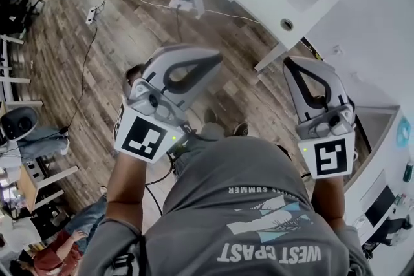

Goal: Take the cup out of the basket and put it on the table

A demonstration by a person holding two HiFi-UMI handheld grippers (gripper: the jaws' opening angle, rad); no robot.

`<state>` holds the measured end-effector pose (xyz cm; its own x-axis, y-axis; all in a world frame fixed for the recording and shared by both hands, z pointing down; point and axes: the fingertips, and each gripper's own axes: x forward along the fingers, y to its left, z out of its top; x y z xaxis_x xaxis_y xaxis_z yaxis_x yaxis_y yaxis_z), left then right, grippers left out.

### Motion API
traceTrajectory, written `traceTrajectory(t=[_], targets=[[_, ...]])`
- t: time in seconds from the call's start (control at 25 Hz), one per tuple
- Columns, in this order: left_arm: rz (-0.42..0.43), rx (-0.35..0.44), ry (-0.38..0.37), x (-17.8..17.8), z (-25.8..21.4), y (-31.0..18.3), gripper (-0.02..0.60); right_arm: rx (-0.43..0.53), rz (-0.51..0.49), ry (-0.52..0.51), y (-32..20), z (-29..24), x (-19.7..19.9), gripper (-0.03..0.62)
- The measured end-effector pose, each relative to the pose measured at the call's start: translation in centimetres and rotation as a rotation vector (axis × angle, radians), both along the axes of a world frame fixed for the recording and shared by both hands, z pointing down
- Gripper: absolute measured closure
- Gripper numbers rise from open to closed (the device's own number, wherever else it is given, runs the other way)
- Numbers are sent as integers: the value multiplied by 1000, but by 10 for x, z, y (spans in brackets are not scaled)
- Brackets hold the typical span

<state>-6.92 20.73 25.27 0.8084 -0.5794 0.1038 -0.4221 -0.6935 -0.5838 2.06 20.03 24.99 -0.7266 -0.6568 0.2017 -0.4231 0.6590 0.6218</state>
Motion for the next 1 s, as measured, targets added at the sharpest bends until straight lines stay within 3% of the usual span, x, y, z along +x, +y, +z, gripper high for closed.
traceTrajectory(t=[0.48,0.76,1.0], targets=[[83,35,46,-46,-7,-52,566,38,91,49,-46,-10,-45,582],[100,13,45,-37,4,-72,566,37,111,52,-66,-8,-33,582],[54,-20,7,-18,11,-102,566,10,89,17,-101,0,-9,582]])
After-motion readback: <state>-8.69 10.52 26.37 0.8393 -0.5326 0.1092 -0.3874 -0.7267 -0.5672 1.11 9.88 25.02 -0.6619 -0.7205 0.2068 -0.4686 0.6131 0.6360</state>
